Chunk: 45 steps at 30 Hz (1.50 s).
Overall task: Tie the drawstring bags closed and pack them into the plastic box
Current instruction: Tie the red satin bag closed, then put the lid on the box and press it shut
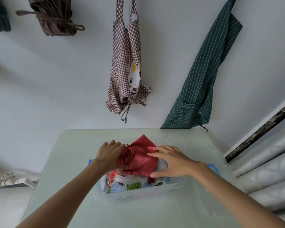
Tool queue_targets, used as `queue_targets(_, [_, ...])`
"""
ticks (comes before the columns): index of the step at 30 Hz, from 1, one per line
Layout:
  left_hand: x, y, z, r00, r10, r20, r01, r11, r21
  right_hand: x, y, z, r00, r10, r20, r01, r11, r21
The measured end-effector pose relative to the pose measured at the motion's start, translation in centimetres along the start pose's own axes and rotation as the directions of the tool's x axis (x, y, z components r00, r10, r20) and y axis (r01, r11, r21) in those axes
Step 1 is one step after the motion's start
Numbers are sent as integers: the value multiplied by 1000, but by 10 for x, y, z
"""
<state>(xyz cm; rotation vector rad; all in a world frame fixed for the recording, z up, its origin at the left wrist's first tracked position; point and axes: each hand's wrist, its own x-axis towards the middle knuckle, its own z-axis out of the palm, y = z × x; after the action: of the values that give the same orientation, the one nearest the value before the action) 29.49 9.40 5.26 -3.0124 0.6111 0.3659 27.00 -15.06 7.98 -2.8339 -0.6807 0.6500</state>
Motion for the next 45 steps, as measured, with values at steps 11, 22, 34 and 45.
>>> queue_targets(11, [19,37,-42,981,182,69,-151,936,-319,5,-6,13,994,47,-100,-47,999,-6])
queue_targets(22, [24,55,-28,976,146,160,-104,965,-243,3,4,14,964,83,-251,-46,988,148])
queue_targets(34, [-3,101,-101,986,-117,-118,51,886,-461,-73,54,-15,961,186,-204,-81,897,435])
queue_targets(45, [29,276,7,850,-86,520,504,421,-754,-164,174,128,875,459,154,-484,837,256])
